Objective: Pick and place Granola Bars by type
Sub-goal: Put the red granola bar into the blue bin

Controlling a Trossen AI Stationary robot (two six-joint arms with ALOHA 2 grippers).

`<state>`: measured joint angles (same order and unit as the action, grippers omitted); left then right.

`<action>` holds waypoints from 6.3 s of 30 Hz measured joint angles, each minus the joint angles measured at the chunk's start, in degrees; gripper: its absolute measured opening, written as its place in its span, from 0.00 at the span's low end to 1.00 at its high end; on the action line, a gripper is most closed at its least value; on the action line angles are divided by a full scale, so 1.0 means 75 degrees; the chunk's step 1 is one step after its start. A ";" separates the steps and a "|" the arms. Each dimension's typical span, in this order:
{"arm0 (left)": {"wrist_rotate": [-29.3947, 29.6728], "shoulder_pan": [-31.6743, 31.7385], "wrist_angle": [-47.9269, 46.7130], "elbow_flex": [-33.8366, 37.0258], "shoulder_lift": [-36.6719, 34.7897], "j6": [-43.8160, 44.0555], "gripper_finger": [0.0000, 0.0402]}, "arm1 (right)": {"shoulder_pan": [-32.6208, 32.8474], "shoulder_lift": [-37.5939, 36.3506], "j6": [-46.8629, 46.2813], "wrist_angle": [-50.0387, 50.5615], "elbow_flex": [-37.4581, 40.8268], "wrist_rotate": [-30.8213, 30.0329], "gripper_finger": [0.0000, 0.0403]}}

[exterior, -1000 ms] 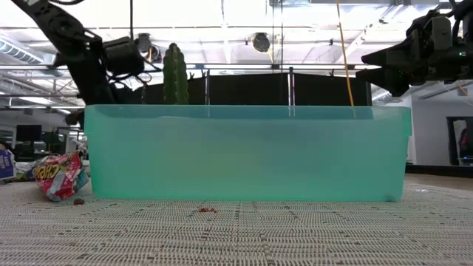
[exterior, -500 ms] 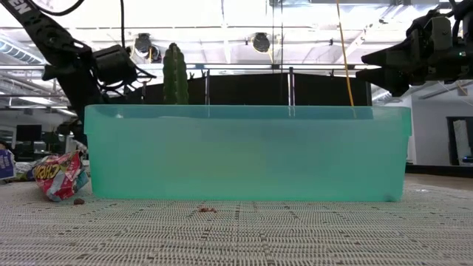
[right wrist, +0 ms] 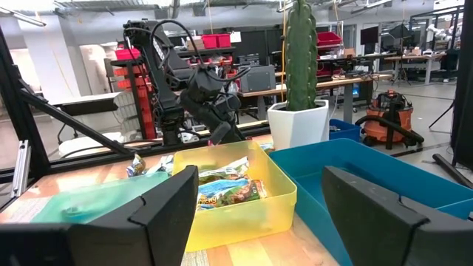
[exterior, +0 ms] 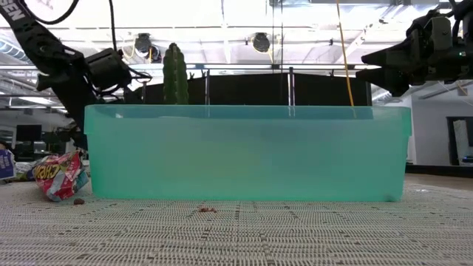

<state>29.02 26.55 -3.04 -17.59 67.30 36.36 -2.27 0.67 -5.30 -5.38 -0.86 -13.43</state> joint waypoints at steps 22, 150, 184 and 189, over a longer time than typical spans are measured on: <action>-0.0752 0.0172 0.0657 0.0150 0.0718 0.0196 0.33 | 0.0001 0.0000 0.0000 -0.0001 0.0000 0.0000 0.69; -0.1076 -0.0571 -0.3992 -1.0630 0.6133 0.1608 0.03 | 0.0000 -0.0003 0.0000 -0.0001 0.0000 0.0000 0.69; -0.1304 -0.0708 -0.5154 -1.0604 0.6581 0.2964 0.03 | 0.0000 -0.0003 0.0001 -0.0001 0.0000 0.0000 0.69; -0.1472 -0.0702 -0.5723 -1.0604 0.6581 0.2889 0.03 | -0.0001 -0.0001 0.0000 -0.0001 0.0001 0.0000 0.69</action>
<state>17.98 21.28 -45.97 -97.12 116.66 58.02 -2.28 0.66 -5.30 -5.39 -0.86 -13.43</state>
